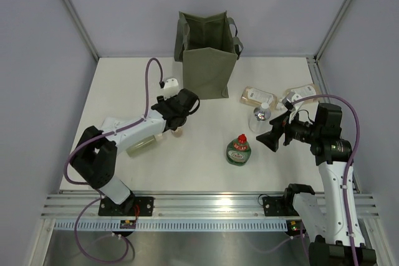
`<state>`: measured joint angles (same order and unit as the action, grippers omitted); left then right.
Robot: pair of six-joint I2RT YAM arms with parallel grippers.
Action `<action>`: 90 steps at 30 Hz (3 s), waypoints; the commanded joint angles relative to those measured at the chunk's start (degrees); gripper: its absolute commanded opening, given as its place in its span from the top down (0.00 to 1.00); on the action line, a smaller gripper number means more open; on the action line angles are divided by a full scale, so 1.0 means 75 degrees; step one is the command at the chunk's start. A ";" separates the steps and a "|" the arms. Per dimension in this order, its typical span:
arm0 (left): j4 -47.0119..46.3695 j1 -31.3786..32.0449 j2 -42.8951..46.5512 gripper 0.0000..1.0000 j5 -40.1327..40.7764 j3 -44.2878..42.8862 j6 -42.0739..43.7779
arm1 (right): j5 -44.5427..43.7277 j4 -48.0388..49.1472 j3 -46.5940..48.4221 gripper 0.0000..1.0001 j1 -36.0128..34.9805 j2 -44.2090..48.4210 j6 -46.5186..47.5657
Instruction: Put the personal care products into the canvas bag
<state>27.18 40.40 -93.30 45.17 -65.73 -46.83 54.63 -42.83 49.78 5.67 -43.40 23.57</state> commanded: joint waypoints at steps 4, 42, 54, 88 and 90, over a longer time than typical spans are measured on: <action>-0.1749 0.0004 0.2124 1.00 -0.1249 -0.0234 0.2140 | 0.0110 0.0261 -0.0040 0.01 0.0017 0.0161 -0.0061; -0.2768 -0.1403 -0.4915 0.39 -0.5469 -0.9247 0.1486 | 0.0192 0.0308 -0.0028 0.00 0.0017 -0.0014 -0.0167; -0.2874 -0.1555 -0.4682 0.04 -0.6374 -0.8896 0.1509 | 0.0310 -0.0770 0.1261 0.01 0.0006 -0.1409 0.0583; 0.0032 -0.2211 0.8055 0.01 -0.5530 0.2389 0.2635 | -0.1073 0.0893 -0.0649 0.19 -0.3978 -0.2733 0.4076; 0.0056 -0.2211 0.8419 0.01 -0.5495 0.2565 0.2366 | -0.1038 0.0987 -0.0684 0.38 -0.3991 -0.2815 0.3947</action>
<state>28.75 23.94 -33.30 1.41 -47.51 -25.43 45.45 -39.20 45.01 -23.46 -63.86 55.86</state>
